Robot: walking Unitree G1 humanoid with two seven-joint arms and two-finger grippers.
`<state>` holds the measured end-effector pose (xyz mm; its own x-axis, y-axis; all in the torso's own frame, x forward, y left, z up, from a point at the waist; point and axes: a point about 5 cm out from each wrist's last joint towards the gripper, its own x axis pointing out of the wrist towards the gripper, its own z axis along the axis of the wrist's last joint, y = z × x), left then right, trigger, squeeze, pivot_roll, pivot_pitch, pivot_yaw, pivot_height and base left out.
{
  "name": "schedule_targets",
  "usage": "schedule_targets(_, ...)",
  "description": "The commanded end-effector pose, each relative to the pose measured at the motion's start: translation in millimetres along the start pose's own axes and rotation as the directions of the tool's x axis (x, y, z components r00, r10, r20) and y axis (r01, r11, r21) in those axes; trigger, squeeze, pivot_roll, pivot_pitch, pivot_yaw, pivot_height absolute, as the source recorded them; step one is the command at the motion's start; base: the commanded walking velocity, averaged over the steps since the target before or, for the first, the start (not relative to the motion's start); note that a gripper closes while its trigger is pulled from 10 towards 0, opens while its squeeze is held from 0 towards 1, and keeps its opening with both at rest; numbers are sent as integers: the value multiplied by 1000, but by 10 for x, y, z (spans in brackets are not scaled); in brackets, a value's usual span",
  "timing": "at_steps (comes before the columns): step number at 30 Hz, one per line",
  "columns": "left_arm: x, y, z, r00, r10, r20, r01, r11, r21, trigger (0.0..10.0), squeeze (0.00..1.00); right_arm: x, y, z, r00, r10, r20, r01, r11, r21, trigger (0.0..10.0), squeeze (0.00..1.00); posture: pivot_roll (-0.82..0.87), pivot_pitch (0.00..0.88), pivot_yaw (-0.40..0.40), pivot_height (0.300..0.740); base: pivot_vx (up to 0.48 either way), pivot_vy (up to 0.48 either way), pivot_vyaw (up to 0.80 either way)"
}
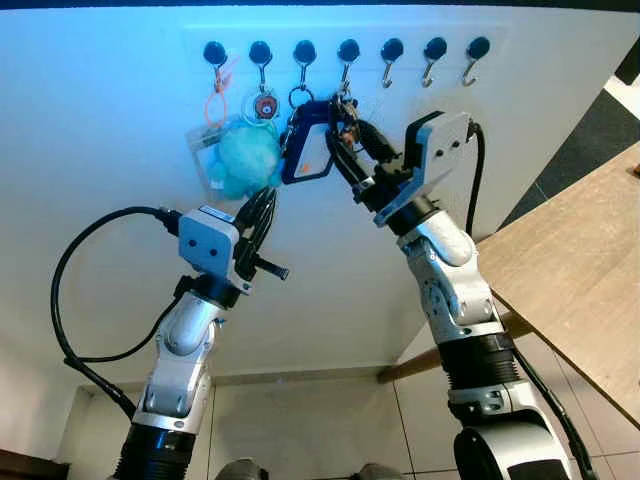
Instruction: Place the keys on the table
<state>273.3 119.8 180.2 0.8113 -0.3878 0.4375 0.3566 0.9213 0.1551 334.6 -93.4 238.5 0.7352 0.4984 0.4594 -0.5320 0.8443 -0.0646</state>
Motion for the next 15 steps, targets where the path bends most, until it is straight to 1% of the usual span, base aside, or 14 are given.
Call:
schedule_targets(1,18,-14,49,1000,-2,18,2,1000,2,10000,0,7,-18,128,997,-23,71,24,1000,-9,0,0,31,77,-19,740,0,0,0)
schedule_targets(3,19,-14,51,1000,-1,19,1,1000,2,10000,0,3,-14,153,996,-27,87,28,1000,-13,0,0,31,77,-19,740,0,0,0)
schedule_targets(6,21,-23,56,1000,-8,22,8,1000,11,10000,0,-17,19,220,990,-36,138,38,999,-9,0,0,29,82,-19,740,0,0,0)
schedule_targets(11,20,-36,61,1000,-12,24,12,1000,10,10000,0,-40,89,264,984,-37,174,38,999,-5,0,0,27,82,-18,740,0,0,0)
schedule_targets(15,19,-43,65,1000,-16,25,16,1000,10,10000,0,-49,154,263,982,-37,184,36,999,9,0,0,27,83,-16,740,0,0,0)
